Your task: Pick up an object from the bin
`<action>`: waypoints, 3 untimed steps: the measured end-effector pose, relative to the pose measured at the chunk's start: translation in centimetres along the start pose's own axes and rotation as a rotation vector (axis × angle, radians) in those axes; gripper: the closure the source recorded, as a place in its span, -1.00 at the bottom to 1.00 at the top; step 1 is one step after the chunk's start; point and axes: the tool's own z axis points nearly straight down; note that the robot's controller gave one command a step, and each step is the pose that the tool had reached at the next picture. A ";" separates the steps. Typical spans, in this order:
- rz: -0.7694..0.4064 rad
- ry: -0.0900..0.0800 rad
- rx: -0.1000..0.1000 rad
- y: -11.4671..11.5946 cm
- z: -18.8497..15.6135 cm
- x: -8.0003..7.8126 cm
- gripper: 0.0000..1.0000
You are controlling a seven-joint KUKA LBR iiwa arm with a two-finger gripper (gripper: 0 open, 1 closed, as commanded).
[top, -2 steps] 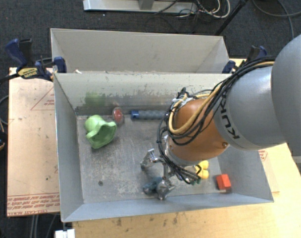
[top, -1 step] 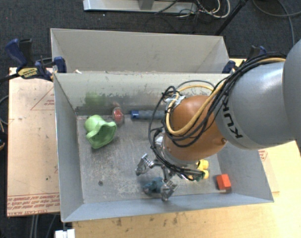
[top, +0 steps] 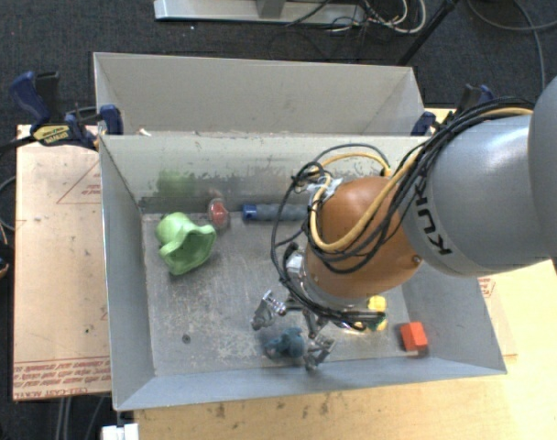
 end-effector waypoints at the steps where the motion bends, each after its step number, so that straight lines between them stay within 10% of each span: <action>1: 0.132 -0.014 0.016 0.7 2.3 -1.8 -1.00; 2: 0.116 -0.027 0.009 -0.6 2.3 -0.5 -1.00; 3: 0.116 0.000 0.002 -0.4 2.5 0.2 1.00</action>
Offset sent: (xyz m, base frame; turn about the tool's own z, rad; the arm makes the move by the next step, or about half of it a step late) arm -0.0022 0.0189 -0.0304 0.1330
